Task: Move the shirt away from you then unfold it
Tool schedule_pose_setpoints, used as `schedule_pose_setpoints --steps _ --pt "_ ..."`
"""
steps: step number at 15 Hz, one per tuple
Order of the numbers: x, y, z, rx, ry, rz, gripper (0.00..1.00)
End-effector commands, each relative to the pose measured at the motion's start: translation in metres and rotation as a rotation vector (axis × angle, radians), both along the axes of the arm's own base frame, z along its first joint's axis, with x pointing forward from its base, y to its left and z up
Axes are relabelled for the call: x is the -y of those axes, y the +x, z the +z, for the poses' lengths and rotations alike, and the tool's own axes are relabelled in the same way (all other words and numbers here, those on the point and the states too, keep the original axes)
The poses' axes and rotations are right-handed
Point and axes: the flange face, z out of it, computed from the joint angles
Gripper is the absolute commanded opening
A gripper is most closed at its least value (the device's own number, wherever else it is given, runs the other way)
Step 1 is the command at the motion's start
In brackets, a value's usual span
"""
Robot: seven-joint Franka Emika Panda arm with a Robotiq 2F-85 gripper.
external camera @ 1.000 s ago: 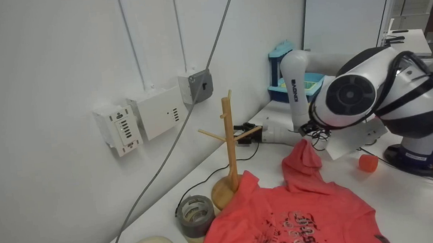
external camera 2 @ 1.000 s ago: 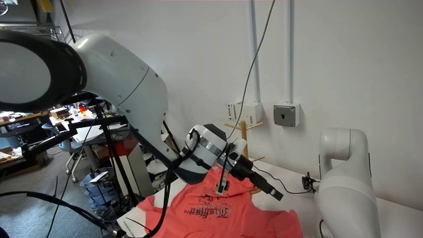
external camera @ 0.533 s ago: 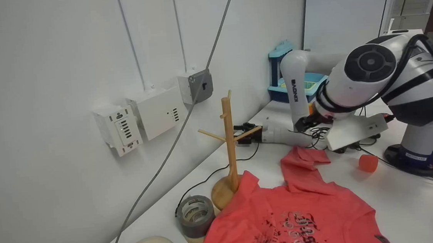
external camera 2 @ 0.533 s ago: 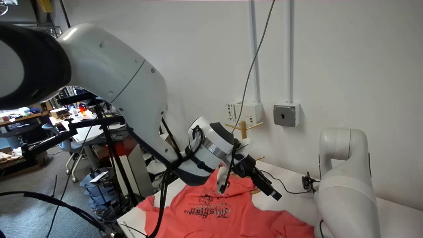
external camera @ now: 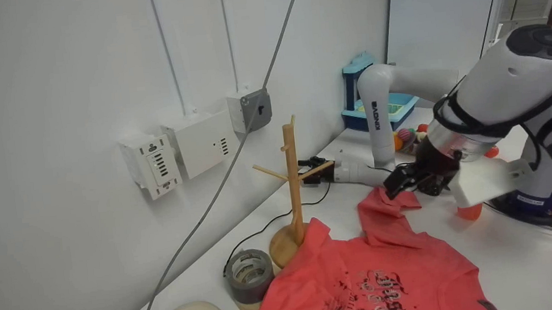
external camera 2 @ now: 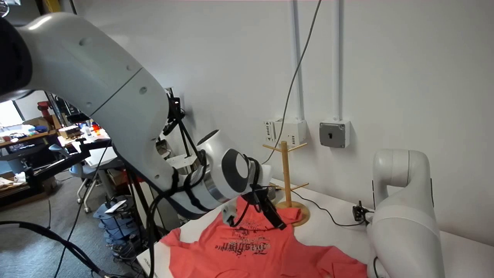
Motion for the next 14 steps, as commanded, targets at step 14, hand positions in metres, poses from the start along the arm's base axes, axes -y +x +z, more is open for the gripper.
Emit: schedule_pose_setpoints --steps 14 --pt "-0.132 -0.126 0.043 -0.085 0.085 0.366 1.00"
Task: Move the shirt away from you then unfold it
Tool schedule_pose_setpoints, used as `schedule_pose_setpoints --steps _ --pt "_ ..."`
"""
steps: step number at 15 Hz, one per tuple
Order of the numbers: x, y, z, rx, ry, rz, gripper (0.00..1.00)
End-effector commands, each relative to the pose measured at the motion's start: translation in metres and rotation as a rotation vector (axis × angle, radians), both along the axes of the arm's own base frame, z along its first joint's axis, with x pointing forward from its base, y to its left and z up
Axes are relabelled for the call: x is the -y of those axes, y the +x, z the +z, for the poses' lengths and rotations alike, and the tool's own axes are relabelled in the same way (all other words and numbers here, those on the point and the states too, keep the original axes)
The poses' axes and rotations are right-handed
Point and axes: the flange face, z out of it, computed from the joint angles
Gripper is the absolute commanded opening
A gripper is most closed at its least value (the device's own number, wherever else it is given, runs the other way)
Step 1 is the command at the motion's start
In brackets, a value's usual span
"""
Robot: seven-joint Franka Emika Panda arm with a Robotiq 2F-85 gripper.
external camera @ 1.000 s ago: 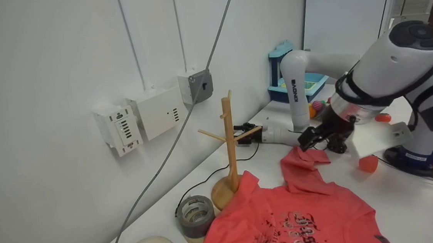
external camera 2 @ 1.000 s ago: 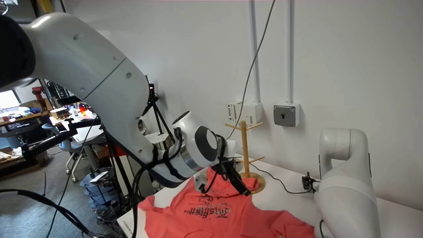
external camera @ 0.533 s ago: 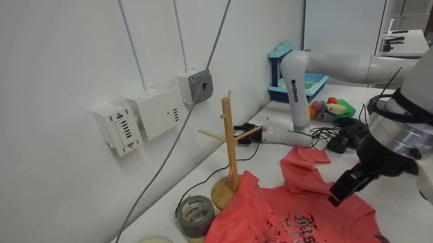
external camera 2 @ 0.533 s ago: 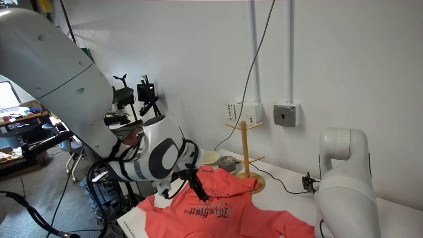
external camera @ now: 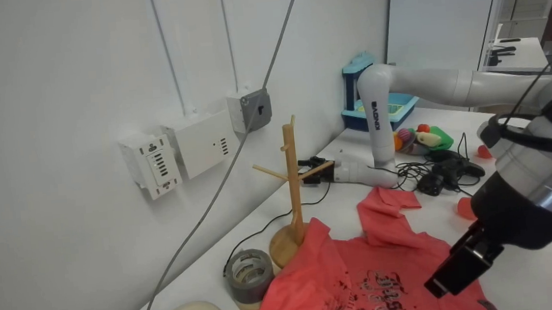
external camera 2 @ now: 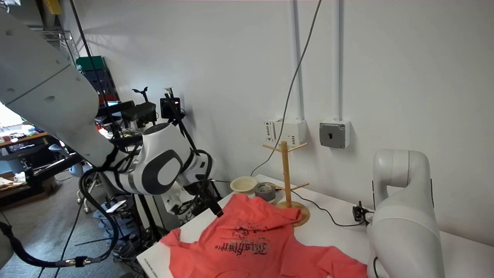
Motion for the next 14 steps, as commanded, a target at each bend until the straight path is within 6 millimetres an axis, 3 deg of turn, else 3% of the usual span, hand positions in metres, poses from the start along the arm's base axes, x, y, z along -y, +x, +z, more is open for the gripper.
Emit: schedule_pose_setpoints --steps 1,4,5,6,9,14 --pt "-0.005 -0.017 0.013 0.054 -0.033 0.030 1.00" --pt "-0.011 -0.031 0.020 0.068 -0.012 0.028 1.00" --pt "-0.013 -0.040 0.008 0.024 -0.013 0.041 1.00" --pt "-0.016 -0.022 0.011 0.022 0.003 0.024 1.00" --pt "-0.020 -0.036 0.005 0.002 -0.001 0.038 1.00" --pt "-0.018 -0.037 0.004 0.001 -0.003 0.037 1.00"
